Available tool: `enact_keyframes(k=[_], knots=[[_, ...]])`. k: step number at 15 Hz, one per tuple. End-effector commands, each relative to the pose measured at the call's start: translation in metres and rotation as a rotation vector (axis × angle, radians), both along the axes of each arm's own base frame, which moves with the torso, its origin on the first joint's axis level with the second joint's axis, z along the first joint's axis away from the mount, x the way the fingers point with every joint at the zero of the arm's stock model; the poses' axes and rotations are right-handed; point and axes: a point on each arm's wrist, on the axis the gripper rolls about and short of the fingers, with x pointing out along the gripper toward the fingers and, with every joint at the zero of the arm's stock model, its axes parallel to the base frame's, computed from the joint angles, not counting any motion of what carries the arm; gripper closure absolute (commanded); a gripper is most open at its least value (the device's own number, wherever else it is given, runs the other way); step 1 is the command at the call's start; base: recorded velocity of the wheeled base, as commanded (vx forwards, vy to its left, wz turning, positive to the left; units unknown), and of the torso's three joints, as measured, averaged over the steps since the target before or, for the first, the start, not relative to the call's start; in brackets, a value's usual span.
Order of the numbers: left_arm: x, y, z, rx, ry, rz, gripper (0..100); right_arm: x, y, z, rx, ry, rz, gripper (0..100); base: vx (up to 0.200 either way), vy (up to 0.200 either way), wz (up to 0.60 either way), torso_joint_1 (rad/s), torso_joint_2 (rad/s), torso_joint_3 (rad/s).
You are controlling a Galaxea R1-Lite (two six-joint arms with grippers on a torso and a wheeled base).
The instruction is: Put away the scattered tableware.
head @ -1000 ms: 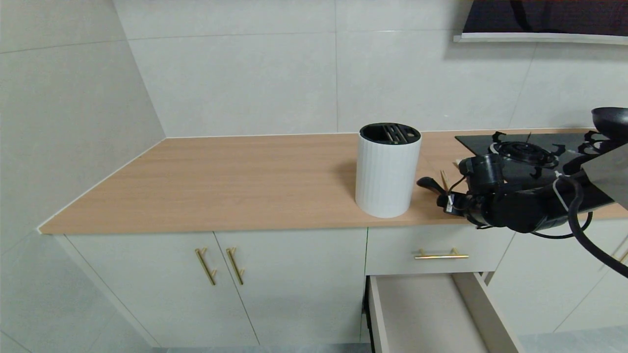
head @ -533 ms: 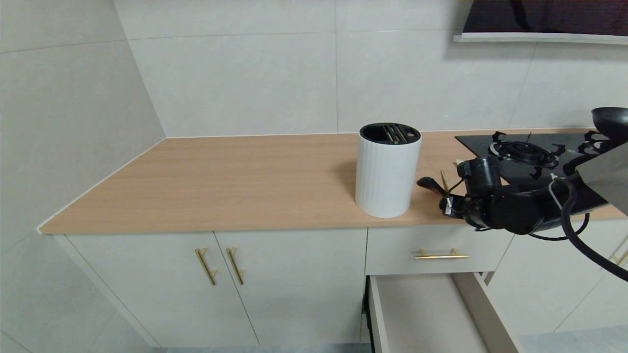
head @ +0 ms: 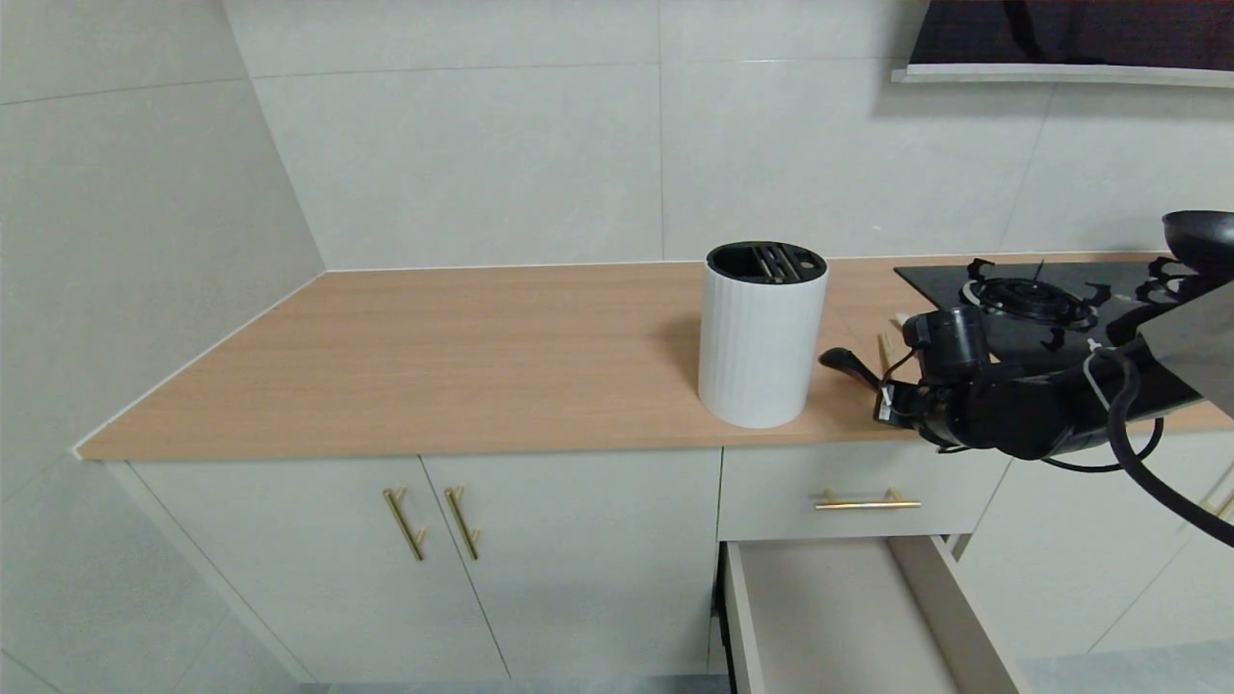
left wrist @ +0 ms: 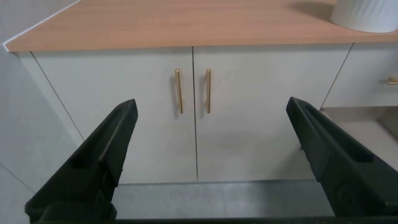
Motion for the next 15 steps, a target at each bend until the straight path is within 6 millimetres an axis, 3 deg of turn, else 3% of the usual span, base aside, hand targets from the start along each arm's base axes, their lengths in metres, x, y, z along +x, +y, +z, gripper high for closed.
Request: enact_keyframes(k=[1, 3, 7, 12, 15], knots=[[0.0, 0.0, 0.0, -0.001, 0.0, 0.0, 0, -0.005, -0.001, 0.011, 0.004, -0.018, -0.001, 100, 0.0, 0.0, 0.0, 0.0, 0.0, 0.0], [0.0, 0.0, 0.0, -0.001, 0.0, 0.0, 0, -0.015, -0.004, 0.025, 0.01, -0.042, 0.0, 100, 0.0, 0.0, 0.0, 0.0, 0.0, 0.0], [0.0, 0.0, 0.0, -0.001, 0.0, 0.0, 0, -0.058, -0.013, 0.063, -0.018, -0.08, 0.068, 100, 0.0, 0.0, 0.0, 0.0, 0.0, 0.0], [0.0, 0.0, 0.0, -0.001, 0.0, 0.0, 0, -0.145, -0.024, 0.132, 0.053, -0.053, 0.265, 100, 0.0, 0.0, 0.0, 0.0, 0.0, 0.0], [0.0, 0.0, 0.0, -0.001, 0.0, 0.0, 0, -0.189, -0.031, 0.149, 0.07, 0.015, 0.463, 100, 0.0, 0.0, 0.0, 0.0, 0.0, 0.0]])
